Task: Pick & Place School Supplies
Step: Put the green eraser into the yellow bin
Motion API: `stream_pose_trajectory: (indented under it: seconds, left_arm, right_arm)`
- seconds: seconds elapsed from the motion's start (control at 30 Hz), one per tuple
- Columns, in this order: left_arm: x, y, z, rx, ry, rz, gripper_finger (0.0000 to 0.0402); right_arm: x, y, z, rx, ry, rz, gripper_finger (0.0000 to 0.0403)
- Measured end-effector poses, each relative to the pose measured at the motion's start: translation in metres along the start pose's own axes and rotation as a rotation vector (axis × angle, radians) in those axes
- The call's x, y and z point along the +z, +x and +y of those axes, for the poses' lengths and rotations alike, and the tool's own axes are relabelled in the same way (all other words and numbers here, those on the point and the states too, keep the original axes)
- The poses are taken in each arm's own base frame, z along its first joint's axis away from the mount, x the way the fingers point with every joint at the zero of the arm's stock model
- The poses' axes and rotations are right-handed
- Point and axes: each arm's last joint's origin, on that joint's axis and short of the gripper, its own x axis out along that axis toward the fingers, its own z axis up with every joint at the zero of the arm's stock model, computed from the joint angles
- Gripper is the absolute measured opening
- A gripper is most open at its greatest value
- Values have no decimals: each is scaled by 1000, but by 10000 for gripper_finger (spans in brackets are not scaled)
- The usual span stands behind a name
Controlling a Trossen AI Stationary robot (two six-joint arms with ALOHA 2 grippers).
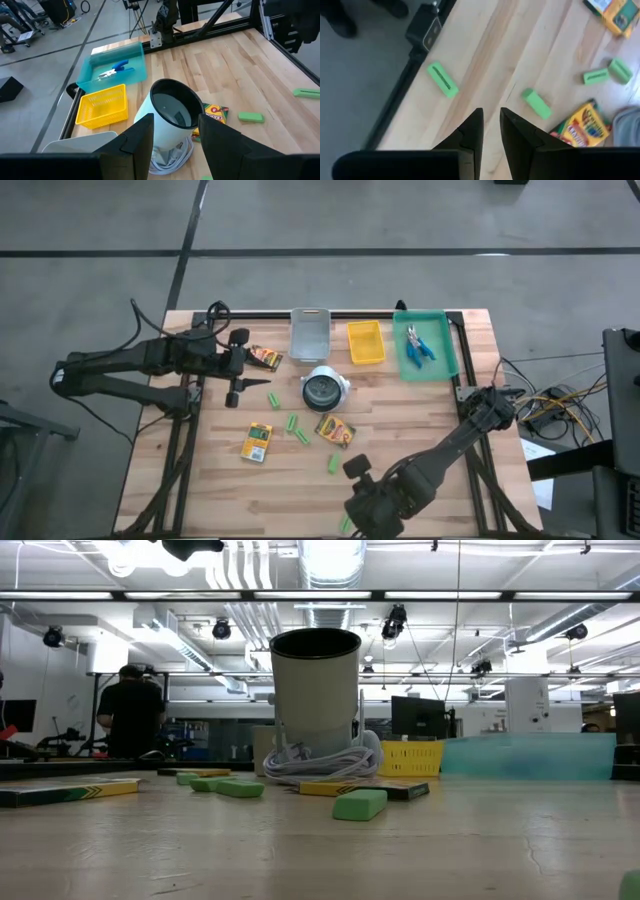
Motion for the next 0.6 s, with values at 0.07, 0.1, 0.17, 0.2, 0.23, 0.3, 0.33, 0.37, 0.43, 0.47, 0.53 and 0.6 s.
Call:
stream_pose_trajectory:
  seconds: [0.07,0.1,0.17,0.2,0.23,0.3,0.33,0.37,0.43,0.47,0.53,0.6]
  left_arm:
    - [0,0,0,0,0,0,161]
    - [0,0,0,0,0,0,161]
    - [0,0,0,0,0,0,161]
    - [0,0,0,0,0,0,161]
    - [0,0,0,0,0,0,161]
    - [0,0,0,1,0,0,161]
    - [0,0,0,1,0,0,161]
    - [0,0,0,1,0,0,161]
    - [0,0,0,1,0,0,161]
    - [0,0,0,1,0,0,161]
    - [0,0,0,1,0,0,161]
    - [0,0,0,1,0,0,161]
  right_arm:
    - [-1,3,-3,-4,-12,8,59]
    - [-1,4,-5,-6,-5,14,59]
    - [-2,7,-10,-12,39,25,59]
    - [-3,10,-13,-17,56,31,59]
    - [-4,13,-16,-21,68,40,59]
    - [-7,18,-21,-31,74,63,61]
    - [-8,20,-24,-34,60,75,62]
    - [-10,23,-26,-32,38,85,64]
    - [-13,28,-29,-32,-19,108,67]
    - [-16,31,-29,-31,-54,122,69]
    - [-20,37,-28,-27,-106,145,74]
    - [-24,44,-26,-19,-123,145,80]
